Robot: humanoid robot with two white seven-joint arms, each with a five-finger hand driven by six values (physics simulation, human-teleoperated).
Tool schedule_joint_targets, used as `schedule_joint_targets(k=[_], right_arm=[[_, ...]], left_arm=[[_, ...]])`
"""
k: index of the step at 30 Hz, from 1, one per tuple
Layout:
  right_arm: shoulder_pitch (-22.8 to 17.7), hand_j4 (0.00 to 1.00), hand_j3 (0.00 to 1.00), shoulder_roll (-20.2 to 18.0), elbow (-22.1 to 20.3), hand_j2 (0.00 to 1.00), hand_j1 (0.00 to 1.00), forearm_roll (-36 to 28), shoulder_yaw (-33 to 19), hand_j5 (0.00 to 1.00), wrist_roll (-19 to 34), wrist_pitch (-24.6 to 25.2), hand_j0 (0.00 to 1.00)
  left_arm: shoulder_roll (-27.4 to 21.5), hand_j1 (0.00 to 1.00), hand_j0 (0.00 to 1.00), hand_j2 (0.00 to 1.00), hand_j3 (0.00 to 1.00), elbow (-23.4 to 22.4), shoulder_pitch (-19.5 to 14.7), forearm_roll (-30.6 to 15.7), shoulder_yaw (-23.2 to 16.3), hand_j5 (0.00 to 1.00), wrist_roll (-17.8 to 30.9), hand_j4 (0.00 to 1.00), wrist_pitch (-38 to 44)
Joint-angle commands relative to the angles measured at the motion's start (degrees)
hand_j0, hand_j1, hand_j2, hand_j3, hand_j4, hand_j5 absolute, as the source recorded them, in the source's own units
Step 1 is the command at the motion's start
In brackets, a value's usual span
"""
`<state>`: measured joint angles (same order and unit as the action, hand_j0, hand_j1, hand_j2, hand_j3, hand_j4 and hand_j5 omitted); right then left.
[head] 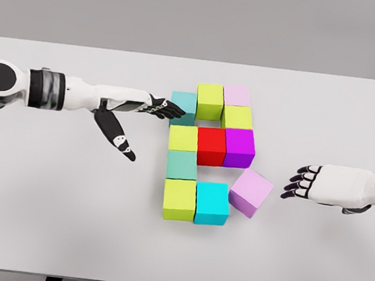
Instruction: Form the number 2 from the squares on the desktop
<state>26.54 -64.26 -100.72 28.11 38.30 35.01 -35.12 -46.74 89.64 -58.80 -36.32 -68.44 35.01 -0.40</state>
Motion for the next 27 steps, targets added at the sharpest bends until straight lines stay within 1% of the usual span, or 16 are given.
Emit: schedule_joint_targets(k=[1,3,8,11,12,13,15,16,19,20,21,22,23,24,26,27], right_arm=[[0.00,1.00,1.00,0.01,-0.01,1.00,1.00,-0.25,-0.07,1.00,-0.01,0.12,1.00],[0.53,1.00,1.00,0.19,0.08,1.00,1.00,-0.16,-0.42,1.00,-0.01,0.12,1.00],[1.67,1.00,1.00,0.63,0.96,1.00,1.00,-0.43,-1.12,1.00,-0.01,0.12,1.00],[1.58,1.00,1.00,0.63,1.49,1.00,1.00,-0.60,-2.09,1.00,-0.01,0.12,1.00],[1.23,1.00,1.00,0.63,2.19,1.00,1.00,-2.35,-3.05,1.00,-0.01,0.12,1.00],[0.97,1.00,1.00,0.54,4.03,1.00,1.00,-5.78,-4.02,1.00,-0.01,0.12,1.00],[0.88,1.00,1.00,0.54,5.00,1.00,1.00,-8.95,-4.37,1.00,-0.01,0.12,1.00],[0.70,1.00,1.00,0.36,5.00,1.00,1.00,-9.83,-4.29,1.00,-0.01,0.12,1.00],[-1.58,1.00,1.00,0.54,5.00,1.00,1.00,-11.50,-4.29,1.00,-0.01,0.12,1.00],[-2.55,1.00,1.00,0.54,5.09,1.00,1.00,-14.48,-4.20,1.00,-0.01,0.12,1.00],[-3.51,1.00,1.00,0.45,5.44,1.00,1.00,-19.66,-4.20,1.00,-0.01,0.12,1.00],[-3.60,1.00,1.00,0.54,7.81,1.00,1.00,-23.88,-4.37,1.00,-0.01,0.12,1.00],[-3.60,1.00,1.00,0.89,8.69,1.00,1.00,-27.22,-3.67,1.00,-0.01,0.12,1.00],[-3.78,1.00,1.00,1.77,8.78,1.00,1.00,-29.42,-3.58,1.00,-0.01,0.12,1.00],[-4.13,1.00,1.00,2.47,9.22,1.00,1.00,-36.54,-2.79,1.00,-0.01,0.12,1.00],[-4.30,1.00,1.00,3.35,10.88,1.00,1.00,-40.92,-2.27,1.00,-0.01,0.12,1.00]], left_arm=[[0.86,1.00,1.00,1.00,1.00,-1.13,0.00,-0.24,0.06,1.00,-0.01,1.00,0.05],[2.27,1.00,1.00,1.00,1.00,-3.07,0.00,-0.24,0.06,1.00,-0.01,1.00,0.05],[2.36,1.00,1.00,1.00,1.00,-3.07,0.26,0.63,-0.38,1.00,-0.01,1.00,0.05],[2.45,1.00,1.00,1.00,1.00,-3.07,0.26,0.81,-0.64,1.00,-0.01,1.00,0.05],[2.53,1.00,1.00,1.00,1.00,-3.07,0.35,0.81,-0.73,1.00,-0.01,1.00,0.05],[2.80,1.00,1.00,1.00,1.00,-3.15,0.26,0.90,-0.73,1.00,-0.01,1.00,0.05],[2.97,1.00,1.00,1.00,1.00,-3.24,0.35,0.90,-0.82,1.00,-0.01,1.00,0.05],[3.32,1.00,1.00,1.00,1.00,-3.59,0.35,0.99,-0.82,1.00,-0.01,1.00,0.23],[4.91,1.00,1.00,1.00,1.00,-6.40,0.35,0.99,-0.90,1.00,-0.01,1.00,0.23],[5.17,1.00,1.00,1.00,1.00,-6.67,0.35,0.99,-1.08,1.00,-0.01,1.00,0.23],[5.17,1.00,1.00,1.00,1.00,-6.67,0.35,0.99,-1.08,1.00,-0.01,1.00,0.23],[5.17,1.00,1.00,1.00,1.00,-6.67,0.35,0.99,-1.17,1.00,-0.01,1.00,0.23],[5.26,1.00,1.00,1.00,1.00,-6.67,0.35,0.99,-1.17,1.00,-0.01,1.00,0.23],[5.26,1.00,1.00,1.00,1.00,-6.67,0.35,0.99,-1.26,1.00,-0.01,1.00,0.23],[5.26,1.00,1.00,1.00,1.00,-6.67,0.35,0.99,-1.34,1.00,-0.01,1.00,0.23],[5.26,1.00,1.00,1.00,1.00,-6.67,0.35,0.99,-1.61,1.00,-0.01,1.00,0.23]])
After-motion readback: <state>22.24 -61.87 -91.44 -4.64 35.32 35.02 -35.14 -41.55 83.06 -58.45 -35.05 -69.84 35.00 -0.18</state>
